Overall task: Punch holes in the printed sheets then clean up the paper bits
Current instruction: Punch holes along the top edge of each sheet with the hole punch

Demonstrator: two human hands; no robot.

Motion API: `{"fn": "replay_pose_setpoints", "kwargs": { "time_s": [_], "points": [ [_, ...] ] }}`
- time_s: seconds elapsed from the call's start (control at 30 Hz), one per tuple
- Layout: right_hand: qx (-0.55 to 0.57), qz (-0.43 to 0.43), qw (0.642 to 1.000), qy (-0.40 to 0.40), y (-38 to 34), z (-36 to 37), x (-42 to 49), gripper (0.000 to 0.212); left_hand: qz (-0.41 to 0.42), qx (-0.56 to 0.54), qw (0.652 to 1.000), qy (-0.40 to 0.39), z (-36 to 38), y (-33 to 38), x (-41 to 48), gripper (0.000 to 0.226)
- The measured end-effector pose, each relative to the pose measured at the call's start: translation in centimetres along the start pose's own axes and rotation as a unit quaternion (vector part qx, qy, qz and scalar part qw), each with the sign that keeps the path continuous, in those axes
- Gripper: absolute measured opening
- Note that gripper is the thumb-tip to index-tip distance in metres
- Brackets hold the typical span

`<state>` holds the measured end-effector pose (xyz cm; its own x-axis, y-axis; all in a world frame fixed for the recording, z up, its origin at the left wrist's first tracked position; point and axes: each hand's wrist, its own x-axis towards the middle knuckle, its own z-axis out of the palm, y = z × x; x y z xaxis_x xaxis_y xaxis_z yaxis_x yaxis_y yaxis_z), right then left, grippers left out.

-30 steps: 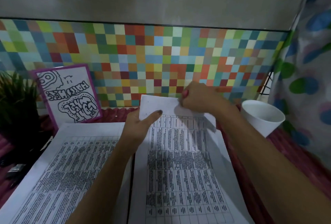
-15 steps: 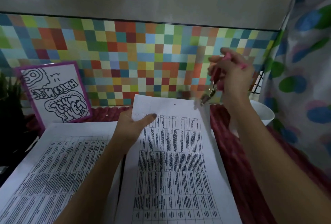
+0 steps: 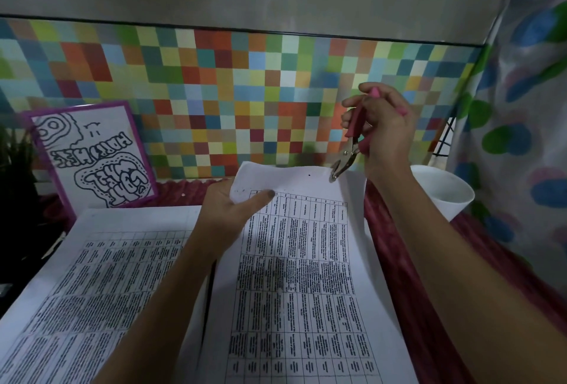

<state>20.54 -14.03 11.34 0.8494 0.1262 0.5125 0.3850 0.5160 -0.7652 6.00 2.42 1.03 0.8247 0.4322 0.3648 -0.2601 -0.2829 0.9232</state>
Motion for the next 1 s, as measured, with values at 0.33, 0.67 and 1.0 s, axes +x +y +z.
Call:
{"fn": "replay_pose_setpoints", "kwargs": {
  "time_s": [0.33, 0.67, 1.0],
  "points": [
    [-0.053, 0.031, 0.997, 0.037, 0.7, -0.7, 1.1, 0.015, -0.016, -0.001, 1.0, 0.002, -0.2, 0.2, 0.0, 0.015],
    [-0.055, 0.016, 0.997, 0.056, 1.3, -0.7, 1.2, 0.026, -0.032, -0.006, 0.999, 0.001, -0.3, 0.4, 0.0, 0.018],
    [-0.073, 0.002, 0.996, 0.05, 1.8, -0.4, 0.7, 0.035, -0.087, 0.024, 0.996, 0.021, -0.4, 0.1, 0.1, 0.037]
  ]
}}
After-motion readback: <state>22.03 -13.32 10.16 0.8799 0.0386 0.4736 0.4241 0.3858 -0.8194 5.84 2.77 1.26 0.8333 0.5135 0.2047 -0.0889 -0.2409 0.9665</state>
